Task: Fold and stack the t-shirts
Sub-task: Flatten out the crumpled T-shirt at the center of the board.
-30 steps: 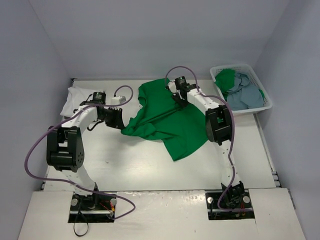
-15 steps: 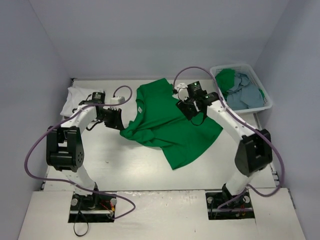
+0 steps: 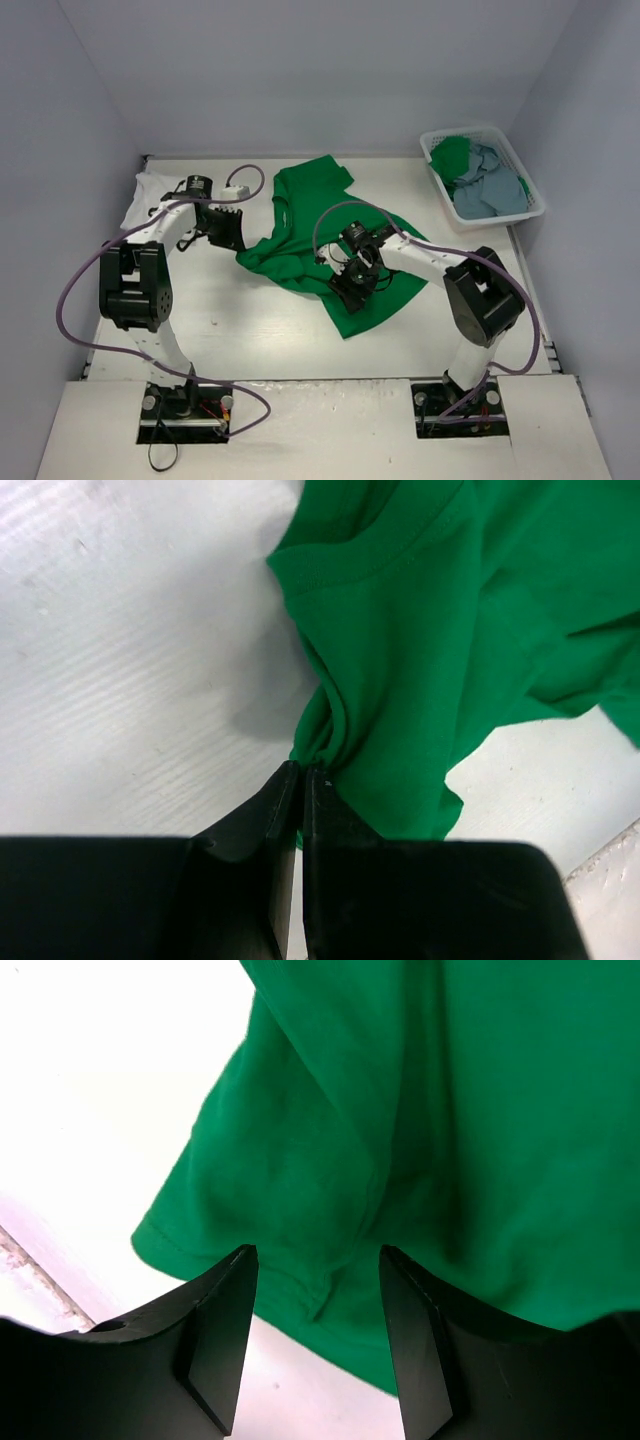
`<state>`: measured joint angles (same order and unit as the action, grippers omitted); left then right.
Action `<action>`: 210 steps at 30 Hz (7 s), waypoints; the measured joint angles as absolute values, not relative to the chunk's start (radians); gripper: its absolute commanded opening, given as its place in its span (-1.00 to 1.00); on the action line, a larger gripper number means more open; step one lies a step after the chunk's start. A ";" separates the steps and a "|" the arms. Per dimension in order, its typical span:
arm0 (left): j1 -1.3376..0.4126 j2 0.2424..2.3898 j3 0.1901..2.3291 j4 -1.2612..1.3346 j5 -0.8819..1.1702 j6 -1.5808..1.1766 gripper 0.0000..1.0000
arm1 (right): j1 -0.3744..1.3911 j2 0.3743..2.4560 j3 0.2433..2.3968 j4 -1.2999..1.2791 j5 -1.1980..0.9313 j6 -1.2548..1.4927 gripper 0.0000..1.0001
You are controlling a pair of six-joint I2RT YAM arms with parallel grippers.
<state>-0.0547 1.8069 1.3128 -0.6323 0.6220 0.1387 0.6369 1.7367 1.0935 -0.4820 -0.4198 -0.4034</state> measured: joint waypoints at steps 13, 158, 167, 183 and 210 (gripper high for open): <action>-0.055 1.812 1.369 -0.633 0.609 0.135 -1.00 | 0.637 1.782 1.081 -0.469 -0.508 -0.452 -0.44; -0.195 1.570 1.406 -0.632 0.738 0.210 -0.11 | 0.133 1.290 1.080 -0.490 -0.156 -0.672 -1.00; -0.518 1.779 1.406 -0.661 0.627 0.330 -0.06 | 0.156 1.312 1.075 -0.490 -0.179 -0.659 -1.00; -0.557 1.882 1.470 -0.507 0.380 0.434 -0.06 | 0.172 1.311 1.016 -0.490 -0.192 -0.656 -1.00; -0.575 1.982 1.522 -0.518 0.398 0.444 -1.00 | 0.172 1.299 0.991 -0.482 -0.195 -0.656 -1.00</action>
